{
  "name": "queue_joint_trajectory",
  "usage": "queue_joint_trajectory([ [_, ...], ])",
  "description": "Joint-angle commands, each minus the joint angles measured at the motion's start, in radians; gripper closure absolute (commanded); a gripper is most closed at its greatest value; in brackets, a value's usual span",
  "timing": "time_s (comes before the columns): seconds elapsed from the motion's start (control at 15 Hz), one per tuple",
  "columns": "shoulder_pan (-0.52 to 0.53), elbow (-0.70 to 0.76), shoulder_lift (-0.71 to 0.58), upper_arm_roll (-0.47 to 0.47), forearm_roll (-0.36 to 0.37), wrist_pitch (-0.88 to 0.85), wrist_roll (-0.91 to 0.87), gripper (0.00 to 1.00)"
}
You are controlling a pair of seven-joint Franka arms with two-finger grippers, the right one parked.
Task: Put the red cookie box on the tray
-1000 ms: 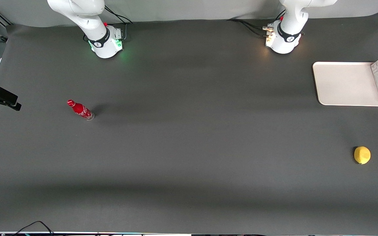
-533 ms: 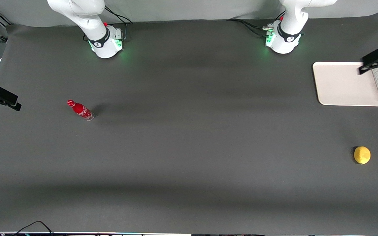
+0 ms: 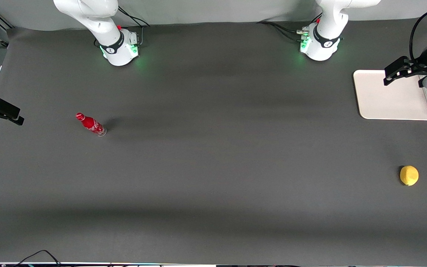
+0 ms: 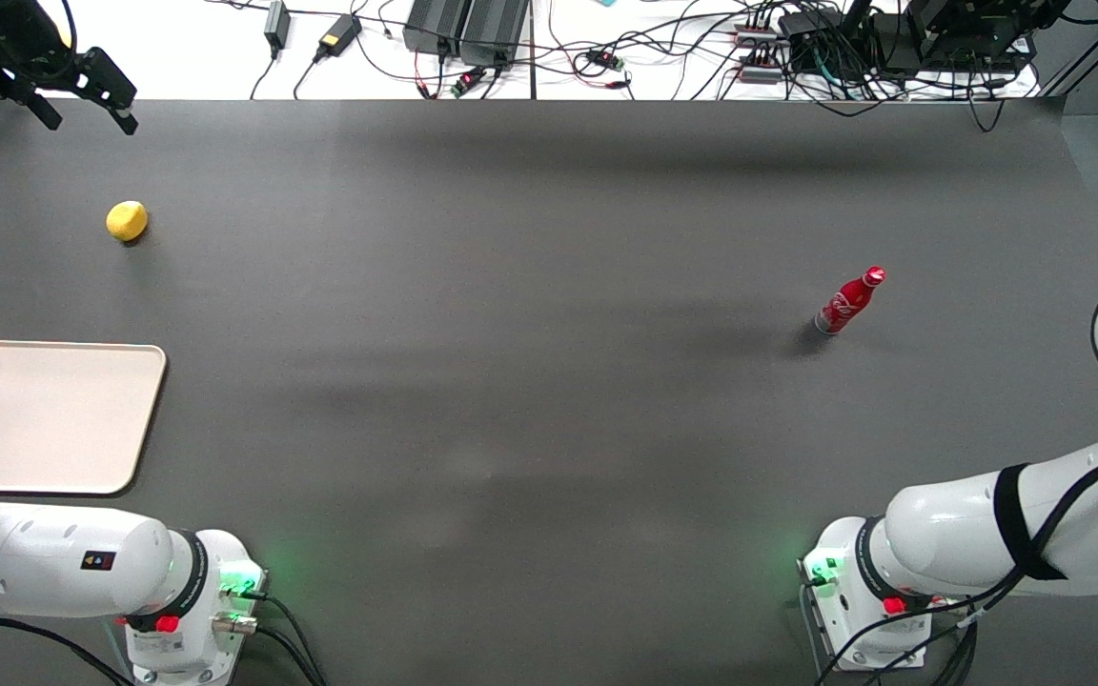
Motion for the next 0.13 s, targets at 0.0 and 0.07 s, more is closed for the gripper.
queue_joint_trajectory([
  [0.0, 0.014, 0.048, 0.018, -0.017, 0.034, -0.001, -0.005, 0.0],
  [0.07, 0.014, 0.048, 0.018, -0.017, 0.034, -0.002, -0.005, 0.0],
])
